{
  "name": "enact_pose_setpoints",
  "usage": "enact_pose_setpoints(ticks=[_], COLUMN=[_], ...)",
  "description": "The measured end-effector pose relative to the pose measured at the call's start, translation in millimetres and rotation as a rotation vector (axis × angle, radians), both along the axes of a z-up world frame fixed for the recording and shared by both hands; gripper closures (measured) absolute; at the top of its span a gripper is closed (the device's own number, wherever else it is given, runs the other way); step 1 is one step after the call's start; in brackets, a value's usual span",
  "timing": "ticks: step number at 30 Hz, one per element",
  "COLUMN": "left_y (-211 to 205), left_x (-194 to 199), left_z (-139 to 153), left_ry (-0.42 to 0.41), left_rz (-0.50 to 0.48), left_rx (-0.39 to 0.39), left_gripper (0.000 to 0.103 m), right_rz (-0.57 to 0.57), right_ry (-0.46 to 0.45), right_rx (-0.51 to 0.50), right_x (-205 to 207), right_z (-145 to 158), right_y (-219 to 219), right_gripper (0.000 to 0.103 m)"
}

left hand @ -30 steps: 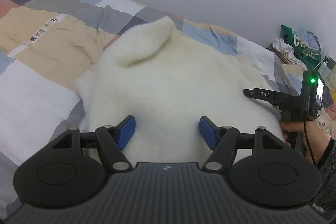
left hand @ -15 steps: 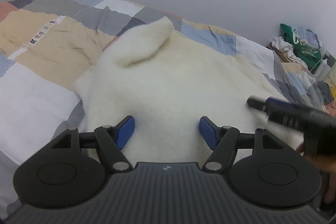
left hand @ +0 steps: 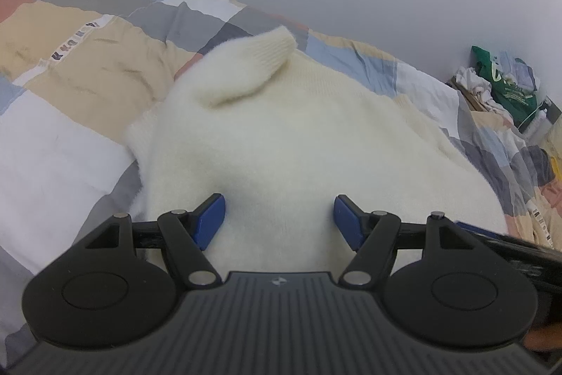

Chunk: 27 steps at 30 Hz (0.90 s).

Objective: Fold large clothes

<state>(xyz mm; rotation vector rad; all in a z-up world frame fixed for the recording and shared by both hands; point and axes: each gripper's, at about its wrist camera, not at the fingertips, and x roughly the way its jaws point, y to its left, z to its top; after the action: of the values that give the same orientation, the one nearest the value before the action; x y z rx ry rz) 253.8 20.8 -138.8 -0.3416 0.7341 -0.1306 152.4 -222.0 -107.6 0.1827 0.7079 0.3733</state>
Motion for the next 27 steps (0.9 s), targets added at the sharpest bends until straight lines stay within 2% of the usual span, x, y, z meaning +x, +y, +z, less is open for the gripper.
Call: enact_pose_setpoints(ticks=[2,4,7,12,14,18,22,23,27], left_y=[-0.2,-1.0,0.2,-1.0,-0.7,9.0,19.2,21.1,29.2], left_x=[0.1,0.5,1.7,1.5,1.6,0.2,-9.1,-11.7,-21.2], left_z=[-0.4,0.3,1.5,3.6,4.0,9.8,18.0,19.3,20.2], left_ry=[-0.001,0.003,0.014,0.018,0.020,0.046,0.074,0.078,0.115], left_rz=[0.000,-0.002,0.006,0.008,0.009,0.020,0.016,0.014,-0.017], left_rx=[0.003,0.009,0.003,0.012,0.006,-0.051,-0.101,-0.111,-0.244], left_gripper=[0.030,0.030,0.030,0.030,0.030,0.030,0.028,0.024,0.022], right_rz=[-0.043,-0.072,-0.083,-0.113,-0.140,-0.276,-0.322,-0.333,-0.374], right_ry=[0.015,0.033,0.054,0.279,0.331,0.395,0.385,0.382,0.375], right_rx=[0.053,0.120,0.200,0.479,0.507,0.496,0.599,0.623,0.767], right_x=[-12.7,-24.1,-37.4,-34.5,-33.6,-17.6,-6.6,-6.3,-2.7], right_z=[2.9,2.4,-1.8,-29.3,-40.7,-60.1,-71.6,-73.3,-82.7], right_y=[-3.8,-8.0,-11.3,-26.5,-28.7,-41.0,-50.9,-51.8,-59.6], right_gripper=[0.035,0.019,0.018,0.016,0.016,0.017,0.015,0.014,0.014])
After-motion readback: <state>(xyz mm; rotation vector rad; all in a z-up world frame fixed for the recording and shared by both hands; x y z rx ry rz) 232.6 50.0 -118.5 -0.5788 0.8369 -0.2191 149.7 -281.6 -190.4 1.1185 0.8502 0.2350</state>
